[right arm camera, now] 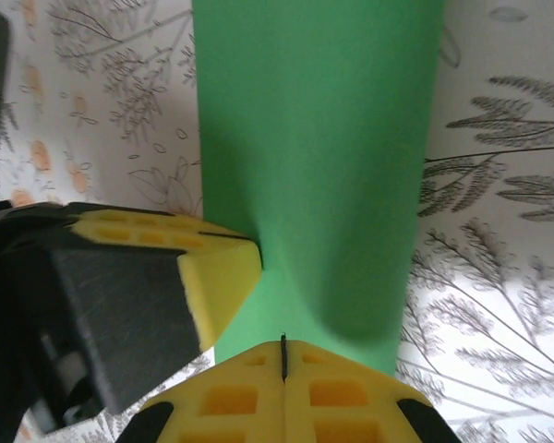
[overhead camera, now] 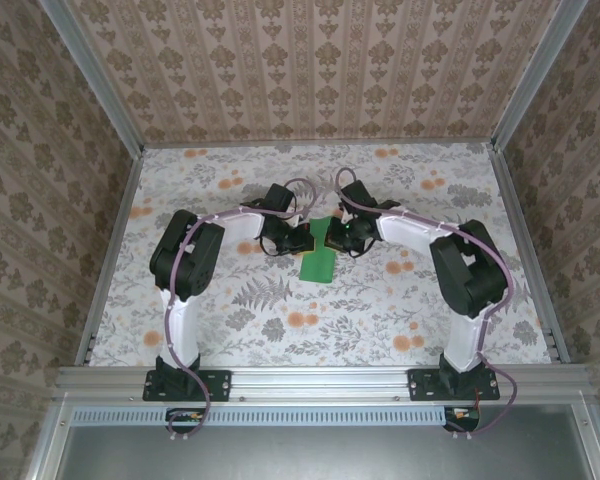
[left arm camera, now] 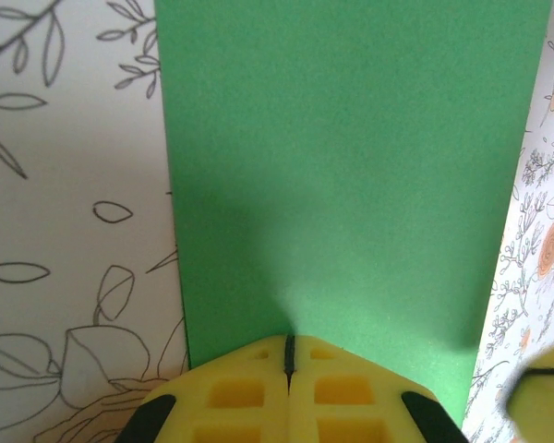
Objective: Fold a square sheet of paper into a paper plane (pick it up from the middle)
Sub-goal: Fold the square sheet of paper in half at the center of the table.
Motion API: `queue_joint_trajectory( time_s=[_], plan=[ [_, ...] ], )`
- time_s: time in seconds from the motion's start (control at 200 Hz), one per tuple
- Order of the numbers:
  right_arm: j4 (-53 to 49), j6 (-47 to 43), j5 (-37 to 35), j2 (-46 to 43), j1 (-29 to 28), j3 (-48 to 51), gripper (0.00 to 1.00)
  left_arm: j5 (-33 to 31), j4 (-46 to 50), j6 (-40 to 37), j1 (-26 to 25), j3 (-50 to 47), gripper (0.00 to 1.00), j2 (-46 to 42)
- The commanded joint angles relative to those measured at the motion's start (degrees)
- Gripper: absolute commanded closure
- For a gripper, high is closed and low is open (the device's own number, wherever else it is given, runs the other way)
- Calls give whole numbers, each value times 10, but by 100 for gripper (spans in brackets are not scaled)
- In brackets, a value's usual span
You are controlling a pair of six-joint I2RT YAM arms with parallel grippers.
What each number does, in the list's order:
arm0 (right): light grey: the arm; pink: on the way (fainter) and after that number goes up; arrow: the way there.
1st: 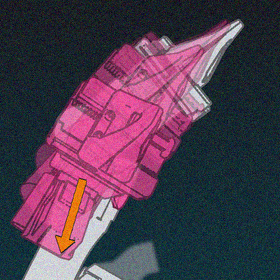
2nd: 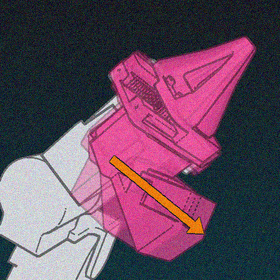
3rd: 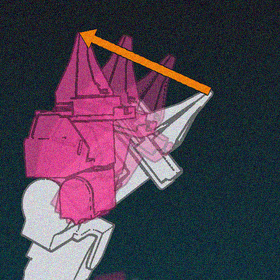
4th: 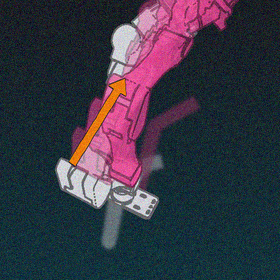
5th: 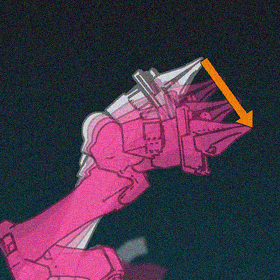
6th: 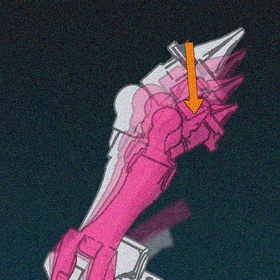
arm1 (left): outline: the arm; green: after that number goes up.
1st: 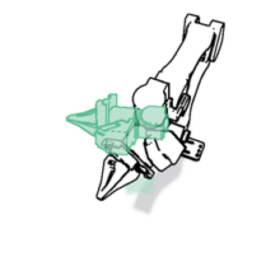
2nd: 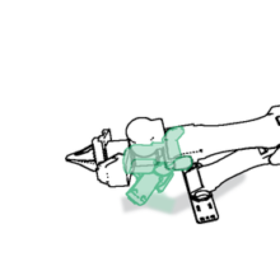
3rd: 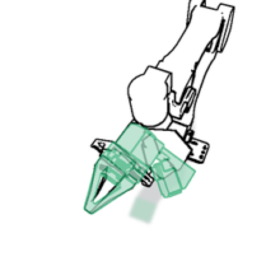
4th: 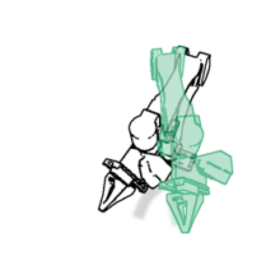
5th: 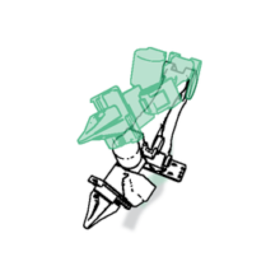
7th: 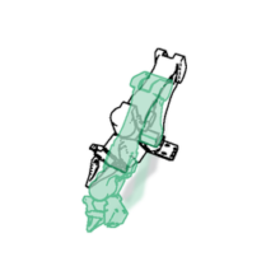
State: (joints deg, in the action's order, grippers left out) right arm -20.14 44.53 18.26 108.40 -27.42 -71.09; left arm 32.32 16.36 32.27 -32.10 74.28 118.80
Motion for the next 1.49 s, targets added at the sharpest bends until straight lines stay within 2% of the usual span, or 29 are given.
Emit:
queue_joint_trajectory(
  time_s=[0.0, 0.455, 0.7, 0.96, 1.175, 1.31, 1.49],
  plan=[
    [11, 26, 7, 24, -6, -28, 99, -88, 86, -11, -2, -44, 100, 65],
    [-64, 21, -21, 88, -17, -77, 98, -100, 92, -2, -2, -51, 100, 69],
    [-74, 0, -44, 87, -13, -60, 98, -117, 101, 1, -2, -55, 100, 73],
    [-44, -30, -44, 57, 4, 0, 99, -127, 105, 6, 0, -66, 100, 79],
    [-9, -73, -32, 5, 41, 70, 100, -121, 95, 10, 1, -79, 100, 85],
    [-1, -92, -26, -33, 56, 83, 100, -114, 90, 11, 1, -83, 100, 85],
    [49, -80, 28, -75, 41, 86, 100, -110, 87, 13, -1, -79, 100, 83]
  ],
)
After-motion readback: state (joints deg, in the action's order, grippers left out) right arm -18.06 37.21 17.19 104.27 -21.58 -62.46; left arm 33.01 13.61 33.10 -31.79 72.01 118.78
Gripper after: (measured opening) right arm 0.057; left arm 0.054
